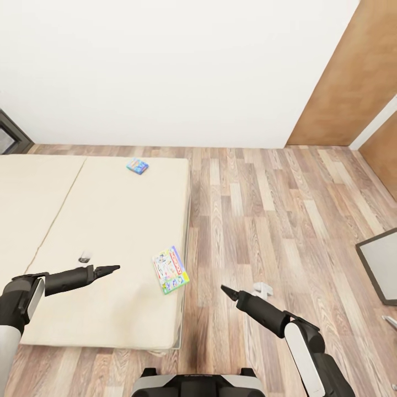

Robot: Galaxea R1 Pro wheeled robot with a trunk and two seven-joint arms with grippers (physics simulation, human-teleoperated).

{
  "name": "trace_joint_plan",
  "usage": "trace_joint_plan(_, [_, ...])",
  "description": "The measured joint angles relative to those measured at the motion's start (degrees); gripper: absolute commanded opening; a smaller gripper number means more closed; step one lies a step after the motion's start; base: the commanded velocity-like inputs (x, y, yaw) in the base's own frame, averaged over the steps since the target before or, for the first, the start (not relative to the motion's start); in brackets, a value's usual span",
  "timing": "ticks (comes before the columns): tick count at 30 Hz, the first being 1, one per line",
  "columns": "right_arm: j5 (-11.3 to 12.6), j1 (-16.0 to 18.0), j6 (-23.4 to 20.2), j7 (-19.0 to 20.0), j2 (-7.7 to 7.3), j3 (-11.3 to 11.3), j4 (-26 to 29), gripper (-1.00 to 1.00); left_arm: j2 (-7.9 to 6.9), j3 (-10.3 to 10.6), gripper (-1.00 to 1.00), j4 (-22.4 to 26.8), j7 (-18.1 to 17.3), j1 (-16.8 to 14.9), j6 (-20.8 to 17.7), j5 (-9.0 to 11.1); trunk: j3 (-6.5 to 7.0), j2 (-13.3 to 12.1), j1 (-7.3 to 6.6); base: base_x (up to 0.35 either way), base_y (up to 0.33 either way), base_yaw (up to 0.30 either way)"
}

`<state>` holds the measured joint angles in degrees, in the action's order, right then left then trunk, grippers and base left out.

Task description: Put all the toys in the child's room - the three board games (two on the bed and one on the table), the two jigsaw puzzles on the table, and the tennis ball on the table - inside the toy box on the table in the child's room.

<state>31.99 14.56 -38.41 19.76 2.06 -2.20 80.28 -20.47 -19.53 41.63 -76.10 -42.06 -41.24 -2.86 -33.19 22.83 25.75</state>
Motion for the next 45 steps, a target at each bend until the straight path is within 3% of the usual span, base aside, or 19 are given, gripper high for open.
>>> trace_joint_plan(45, [-0.1,0.0,0.0,0.0,0.08,0.0,-0.1,1.00,0.49,0.1,1.00,0.0,0.0,0.0,0.0,-0.1,4.23,0.0,0.00,0.000,0.000,0.000])
